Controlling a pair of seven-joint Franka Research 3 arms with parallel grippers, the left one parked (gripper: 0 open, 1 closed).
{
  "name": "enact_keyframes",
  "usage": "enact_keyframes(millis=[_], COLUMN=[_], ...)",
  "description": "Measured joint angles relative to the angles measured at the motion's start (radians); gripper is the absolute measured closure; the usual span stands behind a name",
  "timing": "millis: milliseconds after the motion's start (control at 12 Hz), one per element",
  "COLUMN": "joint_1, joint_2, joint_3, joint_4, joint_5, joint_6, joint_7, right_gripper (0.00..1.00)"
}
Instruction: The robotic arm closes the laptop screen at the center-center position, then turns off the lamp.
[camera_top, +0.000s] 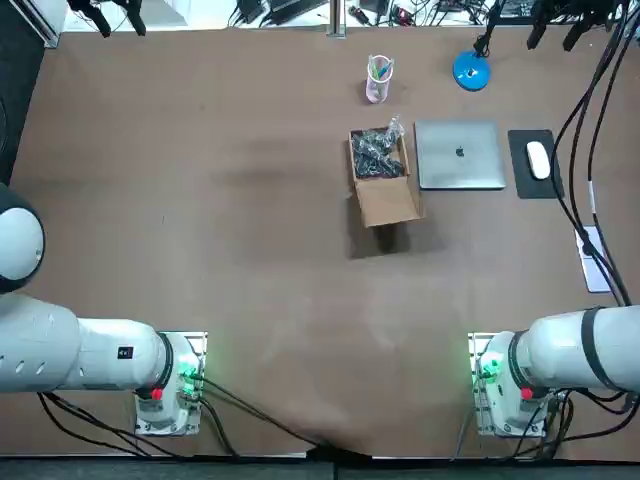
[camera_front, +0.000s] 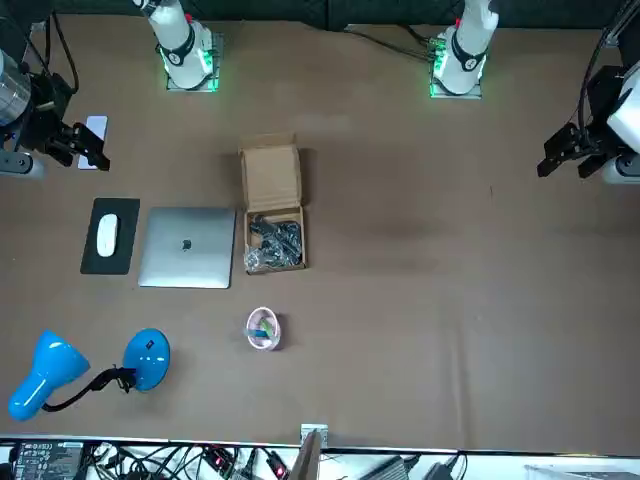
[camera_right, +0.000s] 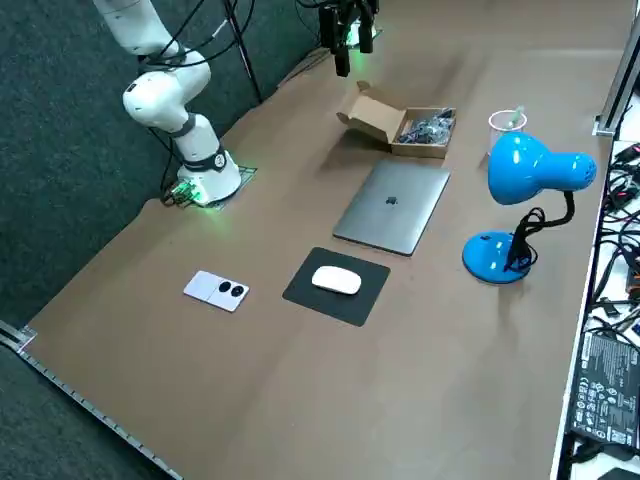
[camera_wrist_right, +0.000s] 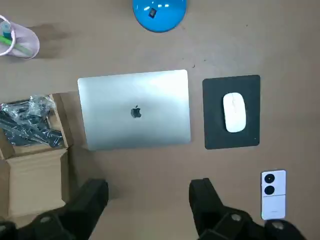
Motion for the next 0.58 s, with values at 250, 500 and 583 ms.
enact_keyframes(millis=[250, 500, 583], joint_1=[0.001, 0.001, 0.001], joint_2=[0.0, 0.0, 0.0], joint_3=[0.0, 0.0, 0.0], joint_4=[0.0, 0.003, 0.004], joint_5=[0.0, 0.0, 0.0], joint_6=[0.0, 0.0, 0.0], joint_7=[0.001, 0.001, 0.001], right_gripper=[0.0, 0.0, 0.0])
